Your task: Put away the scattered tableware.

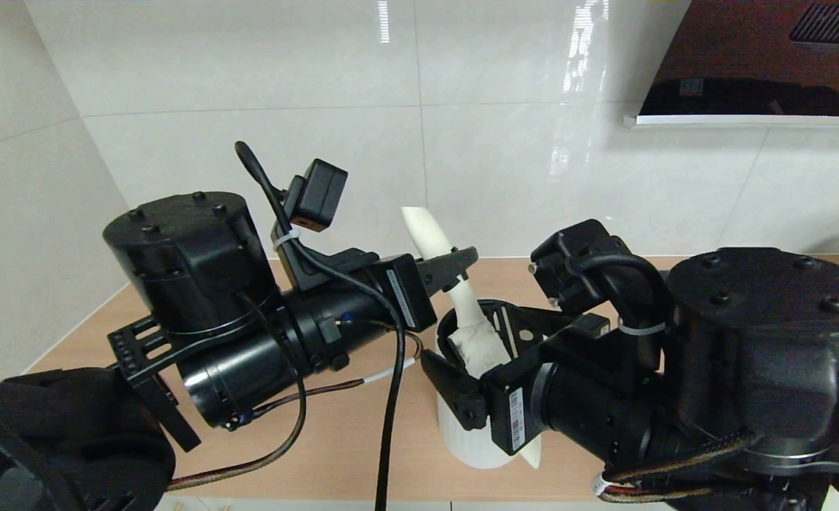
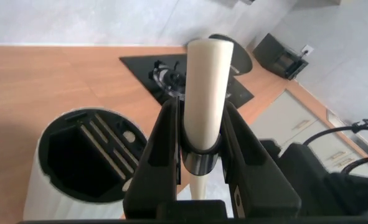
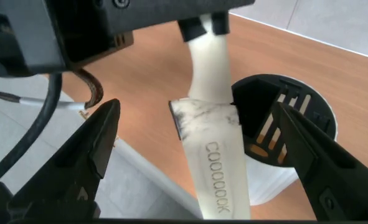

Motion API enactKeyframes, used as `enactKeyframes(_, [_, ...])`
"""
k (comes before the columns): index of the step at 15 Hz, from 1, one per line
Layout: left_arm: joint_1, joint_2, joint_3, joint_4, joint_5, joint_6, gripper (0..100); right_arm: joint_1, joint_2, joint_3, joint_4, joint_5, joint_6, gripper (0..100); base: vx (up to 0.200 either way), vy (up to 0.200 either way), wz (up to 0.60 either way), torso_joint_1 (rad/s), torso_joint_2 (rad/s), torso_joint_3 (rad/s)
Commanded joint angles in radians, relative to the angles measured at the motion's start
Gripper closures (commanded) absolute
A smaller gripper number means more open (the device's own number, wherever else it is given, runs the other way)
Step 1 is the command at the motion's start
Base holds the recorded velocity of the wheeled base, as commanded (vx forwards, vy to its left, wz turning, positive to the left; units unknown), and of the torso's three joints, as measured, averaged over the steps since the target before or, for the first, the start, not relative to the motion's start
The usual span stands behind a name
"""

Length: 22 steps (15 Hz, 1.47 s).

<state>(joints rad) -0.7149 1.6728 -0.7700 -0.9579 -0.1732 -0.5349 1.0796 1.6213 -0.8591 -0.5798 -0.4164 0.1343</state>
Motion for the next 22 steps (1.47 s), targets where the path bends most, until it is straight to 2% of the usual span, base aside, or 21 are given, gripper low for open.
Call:
enactKeyframes(1, [0.0, -0.015, 0.0, -0.015, 0.003, 0.001, 100, -0.009, -0.038, 0.011, 0.001, -0.016, -0.005, 0, 0.0, 0.0, 0.0, 0.0, 0.0, 0.0])
enactKeyframes(4, [0.046, -0.087, -0.014, -0.027, 0.003, 0.046, 100, -0.069, -0.138, 0.029, 0.008, -0.012, -0.015, 0, 0.0, 0.0, 0.0, 0.0, 0.0, 0.0])
enactKeyframes(6, [0.083, -0.14, -0.043, -0.024, 0.001, 0.096, 100, -0.147, -0.222, 0.068, 0.011, 0.093, -0.093, 0, 0.0, 0.0, 0.0, 0.0, 0.0, 0.0])
enactKeyframes(7, [0.101, -0.154, -0.066, -0.021, 0.0, 0.141, 100, -0.204, -0.242, 0.069, 0.014, 0.137, -0.097, 0, 0.0, 0.0, 0.0, 0.0, 0.0, 0.0])
enactKeyframes(8, [0.115, -0.154, -0.08, -0.022, -0.003, 0.164, 100, -0.221, -0.247, 0.069, 0.017, 0.14, -0.097, 0, 0.0, 0.0, 0.0, 0.0, 0.0, 0.0])
enactKeyframes(9, [0.146, -0.15, -0.118, -0.022, -0.009, 0.237, 100, -0.253, -0.254, 0.069, 0.018, 0.139, -0.099, 0, 0.0, 0.0, 0.0, 0.0, 0.0, 0.0])
enactKeyframes(10, [0.149, -0.14, -0.135, -0.025, -0.028, 0.277, 100, -0.28, -0.262, 0.071, 0.018, 0.139, -0.099, 0, 0.0, 0.0, 0.0, 0.0, 0.0, 0.0])
enactKeyframes(11, [0.149, -0.139, -0.13, -0.027, -0.035, 0.291, 100, -0.296, -0.264, 0.071, 0.018, 0.139, -0.099, 0, 0.0, 0.0, 0.0, 0.0, 0.0, 0.0])
enactKeyframes(12, [0.149, -0.14, -0.095, -0.027, -0.049, 0.319, 100, -0.328, -0.262, 0.069, 0.018, 0.139, -0.101, 0, 0.0, 0.0, 0.0, 0.0, 0.0, 0.0])
enactKeyframes(13, [0.141, -0.139, -0.08, -0.027, -0.095, 0.358, 100, -0.351, -0.259, 0.069, 0.018, 0.14, -0.101, 0, 0.0, 0.0, 0.0, 0.0, 0.0, 0.0])
enactKeyframes(14, [0.134, -0.134, -0.078, -0.027, -0.127, 0.375, 100, -0.351, -0.256, 0.068, 0.018, 0.14, -0.101, 0, 0.0, 0.0, 0.0, 0.0, 0.0, 0.0])
enactKeyframes(17, [0.098, -0.087, -0.091, -0.028, -0.135, 0.403, 100, -0.352, -0.244, 0.069, 0.018, 0.14, -0.101, 0, 0.0, 0.0, 0.0, 0.0, 0.0, 0.0])
enactKeyframes(19, [0.066, -0.024, -0.083, -0.047, -0.134, 0.455, 100, -0.36, -0.238, 0.069, 0.018, 0.14, -0.101, 0, 0.0, 0.0, 0.0, 0.0, 0.0, 0.0])
enactKeyframes(22, [0.061, 0.045, -0.078, -0.131, -0.129, 0.455, 100, -0.362, -0.236, 0.071, 0.018, 0.14, -0.101, 0, 0.0, 0.0, 0.0, 0.0, 0.0, 0.0])
